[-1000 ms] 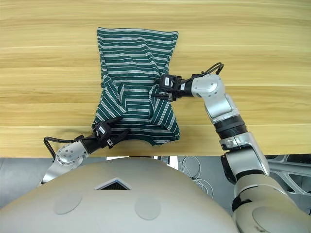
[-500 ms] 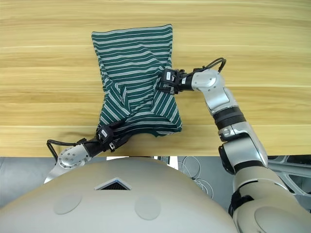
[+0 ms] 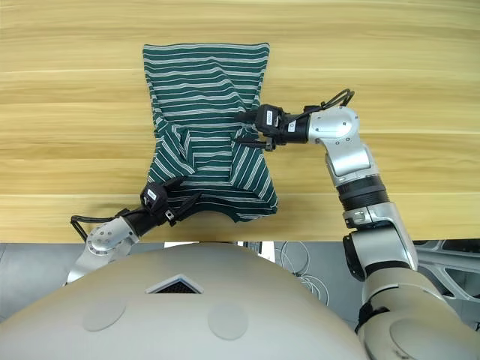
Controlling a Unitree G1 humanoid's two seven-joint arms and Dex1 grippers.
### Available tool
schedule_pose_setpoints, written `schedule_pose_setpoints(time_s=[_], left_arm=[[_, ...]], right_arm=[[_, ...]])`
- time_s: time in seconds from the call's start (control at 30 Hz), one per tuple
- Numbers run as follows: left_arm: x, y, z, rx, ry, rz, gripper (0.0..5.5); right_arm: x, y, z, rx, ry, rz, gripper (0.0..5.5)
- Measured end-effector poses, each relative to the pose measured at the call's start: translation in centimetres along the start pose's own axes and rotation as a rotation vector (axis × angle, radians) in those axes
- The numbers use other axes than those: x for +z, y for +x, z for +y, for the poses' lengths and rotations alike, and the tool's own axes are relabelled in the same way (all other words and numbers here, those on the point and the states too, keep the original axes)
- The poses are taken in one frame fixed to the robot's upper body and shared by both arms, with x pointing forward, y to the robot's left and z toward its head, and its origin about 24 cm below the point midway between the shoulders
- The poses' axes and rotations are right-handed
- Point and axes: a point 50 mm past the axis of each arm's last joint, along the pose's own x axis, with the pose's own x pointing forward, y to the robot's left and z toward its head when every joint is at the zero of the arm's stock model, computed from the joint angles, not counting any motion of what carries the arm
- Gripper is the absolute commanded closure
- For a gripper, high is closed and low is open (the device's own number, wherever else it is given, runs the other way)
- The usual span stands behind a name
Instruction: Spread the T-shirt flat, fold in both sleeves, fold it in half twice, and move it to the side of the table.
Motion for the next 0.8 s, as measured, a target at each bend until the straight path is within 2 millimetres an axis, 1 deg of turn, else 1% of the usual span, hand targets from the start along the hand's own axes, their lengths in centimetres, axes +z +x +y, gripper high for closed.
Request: schedule_pose_setpoints(time_s=[0.13,0.2,0.23,0.27,0.33,0.37,0.4,0.43,0.47,0.5,0.6,0.63,0.67,0.73,0.8], left_arm=[[3.8,-1.0,-0.2,-0.069,-0.040,-0.174,2.71],[6.3,-1.9,-0.6,-0.131,-0.066,-0.280,2.71],[6.8,-2.1,-0.7,-0.151,-0.066,-0.302,2.71],[7.3,-2.5,-0.7,-0.157,-0.054,-0.311,2.55],[8.3,-3.4,0.1,-0.139,0.055,-0.312,2.24],[8.8,-4.1,1.2,-0.109,0.186,-0.282,2.10],[8.8,-4.6,2.5,-0.074,0.308,-0.232,1.88],[8.1,-5.4,4.9,-0.014,0.427,-0.125,1.88],[7.2,-6.3,7.1,0.033,0.509,-0.020,1.88],[6.5,-7.4,9.1,0.070,0.573,0.080,1.88],[4.8,-10.1,13.0,0.129,0.695,0.280,1.88],[4.5,-10.8,13.7,0.133,0.721,0.317,1.88],[4.3,-11.0,13.9,0.123,0.743,0.330,1.88],[3.4,-10.9,13.4,0.048,0.794,0.357,1.88],[2.1,-10.8,12.7,-0.034,0.809,0.395,1.88]], right_arm=[[1.4,-1.4,0.1,-0.048,-0.046,-0.133,3.07],[1.4,-2.9,0.1,-0.094,-0.085,-0.162,3.07],[1.3,-3.6,0.1,-0.113,-0.098,-0.155,2.88],[1.1,-4.3,0.0,-0.137,-0.110,-0.147,2.70],[-0.4,-5.9,0.7,-0.167,-0.149,-0.088,2.34],[-1.9,-7.0,1.4,-0.164,-0.163,-0.011,2.19],[-3.1,-7.9,2.1,-0.155,-0.150,0.039,1.95],[-4.3,-8.9,3.2,-0.128,-0.123,0.074,1.95],[-5.0,-9.4,4.1,-0.100,-0.104,0.084,1.95],[-5.7,-9.8,4.9,-0.064,-0.083,0.089,1.95],[-6.7,-10.3,5.8,0.012,-0.104,0.106,1.95],[-7.1,-10.2,6.1,0.058,-0.112,0.125,1.95],[-7.3,-10.2,6.3,0.079,-0.110,0.130,1.95],[-7.7,-10.6,6.9,0.157,-0.094,0.158,1.95],[-7.9,-10.5,7.4,0.206,-0.090,0.162,1.95]])
